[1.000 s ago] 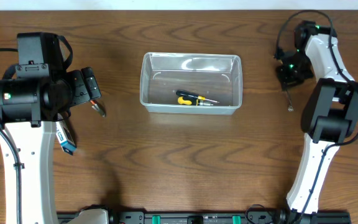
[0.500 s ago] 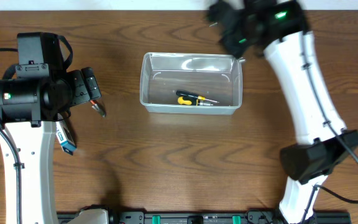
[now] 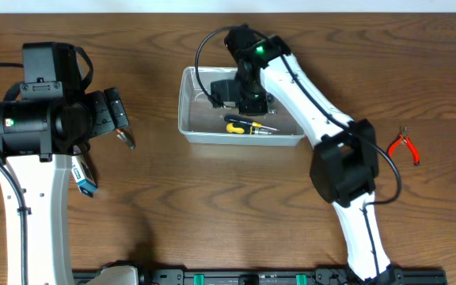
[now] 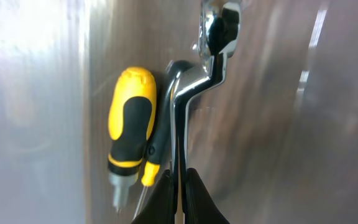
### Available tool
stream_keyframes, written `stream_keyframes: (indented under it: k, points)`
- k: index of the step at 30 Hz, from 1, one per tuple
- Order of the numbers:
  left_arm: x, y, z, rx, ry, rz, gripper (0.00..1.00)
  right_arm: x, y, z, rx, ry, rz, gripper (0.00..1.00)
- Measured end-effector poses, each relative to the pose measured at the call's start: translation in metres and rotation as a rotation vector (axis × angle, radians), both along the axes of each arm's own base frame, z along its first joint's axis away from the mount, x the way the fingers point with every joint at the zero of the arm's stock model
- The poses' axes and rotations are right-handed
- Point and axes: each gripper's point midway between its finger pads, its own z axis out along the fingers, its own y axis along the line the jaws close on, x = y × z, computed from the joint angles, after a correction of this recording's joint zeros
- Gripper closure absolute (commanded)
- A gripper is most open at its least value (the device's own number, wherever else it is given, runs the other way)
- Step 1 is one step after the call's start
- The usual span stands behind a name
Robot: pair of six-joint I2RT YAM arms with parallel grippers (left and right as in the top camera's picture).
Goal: Pack container
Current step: 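Carry the wrench into the container and open the right gripper, then move the right gripper over the red-black pliers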
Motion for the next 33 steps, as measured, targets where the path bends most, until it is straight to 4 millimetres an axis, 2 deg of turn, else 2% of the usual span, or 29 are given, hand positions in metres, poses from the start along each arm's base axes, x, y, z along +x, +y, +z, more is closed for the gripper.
stream_keyframes:
  k: [2,4,6,13,16,18,19,22,23,24,25,26,27,28,29,31,33]
  points:
    - [0.0,0.0,0.0,0.0,0.0,0.0,0.02,0.002,-0.004,-0.01,-0.008,0.013,-0.004,0.82]
    - [0.0,0.0,0.0,0.0,0.0,0.0,0.02,0.006,-0.007,-0.012,-0.007,0.013,-0.02,0.71]
    - [0.0,0.0,0.0,0.0,0.0,0.0,0.02,0.01,-0.012,-0.013,-0.006,0.01,-0.033,0.65]
    - [0.0,0.0,0.0,0.0,0.001,0.0,0.02,0.016,-0.021,-0.013,-0.006,0.01,-0.08,0.69]
    - [0.0,0.0,0.0,0.0,0.0,0.0,0.02,0.016,-0.02,-0.011,-0.003,0.01,-0.11,0.68]
    - [0.0,0.0,0.0,0.0,0.0,0.0,0.02,0.018,-0.021,-0.002,0.001,-0.007,-0.13,0.66]
    - [0.0,0.0,0.0,0.0,0.0,0.0,0.02,0.02,-0.023,0.008,0.003,-0.029,-0.147,0.62]
    - [0.0,0.0,0.0,0.0,0.0,0.0,0.02,0.032,-0.03,0.054,0.031,-0.148,-0.239,0.4]
    - [0.0,0.0,0.0,0.0,0.0,0.0,0.02,0.037,-0.035,0.08,0.056,-0.205,-0.287,0.36]
    - [0.0,0.0,0.0,0.0,0.0,0.0,0.02,0.04,-0.042,0.106,0.084,-0.258,-0.338,0.27]
    - [0.0,0.0,0.0,0.0,0.0,0.0,0.02,0.042,-0.056,0.14,0.124,-0.318,-0.407,0.08]
    - [0.0,0.0,0.0,0.0,0.0,0.0,0.02,0.042,-0.069,0.161,0.151,-0.347,-0.476,0.01]
    - [0.0,0.0,0.0,0.0,0.0,0.0,0.02,0.041,-0.09,0.19,0.193,-0.385,-0.572,0.01]
    - [0.0,0.0,0.0,0.0,0.0,0.0,0.02,0.039,-0.111,0.209,0.217,-0.409,-0.654,0.01]
    - [0.0,0.0,0.0,0.0,0.0,0.0,0.02,0.035,-0.14,0.229,0.246,-0.426,-0.769,0.01]
    - [0.0,0.0,0.0,0.0,0.0,0.0,0.02,0.026,-0.193,0.249,0.271,-0.43,-0.977,0.01]
    - [0.0,0.0,0.0,0.0,0.0,0.0,0.02,0.013,-0.246,0.251,0.265,-0.4,-1.208,0.01]
